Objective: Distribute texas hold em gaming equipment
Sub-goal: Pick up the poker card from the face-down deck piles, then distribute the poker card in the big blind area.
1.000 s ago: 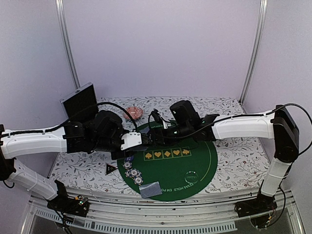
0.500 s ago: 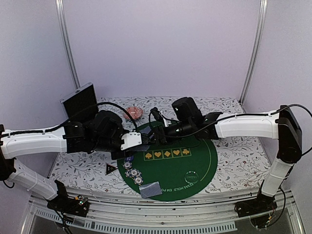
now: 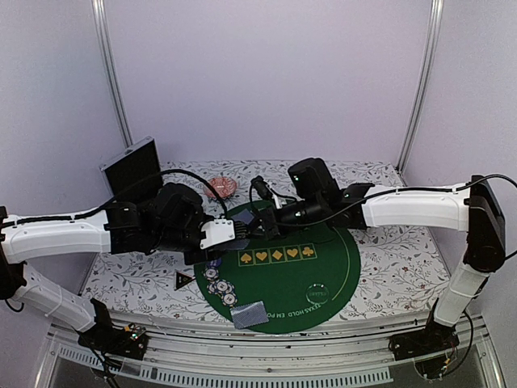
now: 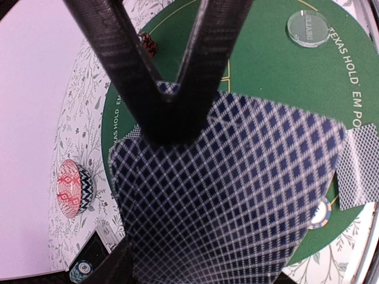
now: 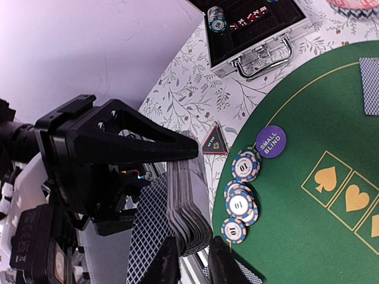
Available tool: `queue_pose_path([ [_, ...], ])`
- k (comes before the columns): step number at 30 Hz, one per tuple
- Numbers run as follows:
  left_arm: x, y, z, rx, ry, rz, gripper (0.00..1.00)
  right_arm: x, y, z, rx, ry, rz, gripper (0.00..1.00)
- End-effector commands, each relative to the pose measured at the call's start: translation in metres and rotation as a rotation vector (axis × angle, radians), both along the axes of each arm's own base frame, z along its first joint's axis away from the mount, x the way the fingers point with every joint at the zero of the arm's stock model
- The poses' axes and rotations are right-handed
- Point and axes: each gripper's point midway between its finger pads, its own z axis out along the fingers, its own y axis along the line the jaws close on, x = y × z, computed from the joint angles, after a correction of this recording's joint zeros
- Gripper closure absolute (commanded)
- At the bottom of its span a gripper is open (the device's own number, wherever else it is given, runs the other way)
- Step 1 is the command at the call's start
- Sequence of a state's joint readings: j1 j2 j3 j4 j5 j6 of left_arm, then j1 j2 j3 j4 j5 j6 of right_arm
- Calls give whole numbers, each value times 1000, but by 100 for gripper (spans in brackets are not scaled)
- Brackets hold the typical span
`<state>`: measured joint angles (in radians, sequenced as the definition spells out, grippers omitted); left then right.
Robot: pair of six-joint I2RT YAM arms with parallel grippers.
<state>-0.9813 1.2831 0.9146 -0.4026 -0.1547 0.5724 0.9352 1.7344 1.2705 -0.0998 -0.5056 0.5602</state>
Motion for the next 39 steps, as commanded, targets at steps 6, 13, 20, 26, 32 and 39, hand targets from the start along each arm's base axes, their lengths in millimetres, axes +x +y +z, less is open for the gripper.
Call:
queue_pose_path([
  [6,1,-2,9,-30,-25,-2,50,-2,-7,35,35,-53,-8,97],
  [13,1,-3,9,-29,-24,-3,50,-4,-15,60,71,-101,-8,97],
  [20,1,-2,9,-29,-24,1,50,9,-46,93,124,-163,-88,98],
  [26,1,-2,10,-31,-25,0,50,49,-93,121,221,-235,-318,98],
  [32,1,-2,12,-35,-27,0,50,116,-107,101,242,-217,-569,98],
  [39,1,0,14,-36,-33,4,50,189,-55,37,267,-99,-661,98],
])
